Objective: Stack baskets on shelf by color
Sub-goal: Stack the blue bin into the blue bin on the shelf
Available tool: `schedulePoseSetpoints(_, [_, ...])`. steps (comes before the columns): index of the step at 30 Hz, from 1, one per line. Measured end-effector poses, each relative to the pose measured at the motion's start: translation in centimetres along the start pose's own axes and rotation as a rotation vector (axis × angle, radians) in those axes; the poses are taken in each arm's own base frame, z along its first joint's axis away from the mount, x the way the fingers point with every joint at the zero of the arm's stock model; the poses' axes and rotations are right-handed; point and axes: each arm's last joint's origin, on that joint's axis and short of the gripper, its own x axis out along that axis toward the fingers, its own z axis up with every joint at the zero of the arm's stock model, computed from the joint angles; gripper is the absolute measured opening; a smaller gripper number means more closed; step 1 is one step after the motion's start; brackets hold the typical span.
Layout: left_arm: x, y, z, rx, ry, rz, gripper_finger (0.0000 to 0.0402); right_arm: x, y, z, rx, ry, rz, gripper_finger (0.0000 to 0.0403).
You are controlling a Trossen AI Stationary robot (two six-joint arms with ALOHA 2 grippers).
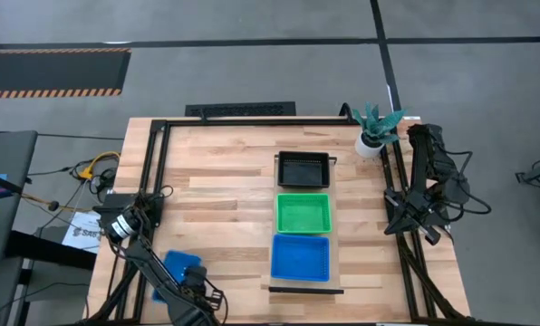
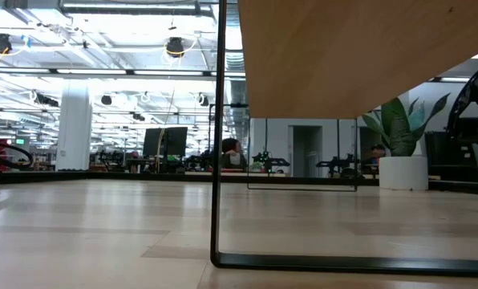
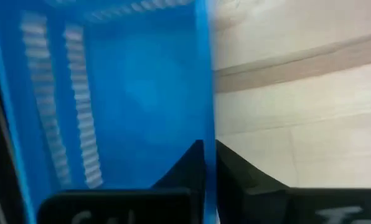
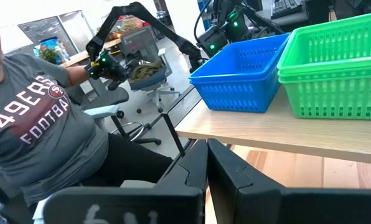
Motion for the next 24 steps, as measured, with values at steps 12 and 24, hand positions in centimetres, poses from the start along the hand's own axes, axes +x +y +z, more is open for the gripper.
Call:
schedulePoseSetpoints(12, [-5.2,-1.3,0.8,0.274,-0.199,-0.245,0.0000,0.0,0.0,0.0,0.000,-0.004,-0.009,0.0033])
schedulePoseSetpoints(24, [-14.8,-2.1,6.1,0.621,-0.472,-0.442,0.0000,0.0,-0.1,0.0,0.007,-0.012,-0.026,0.0033])
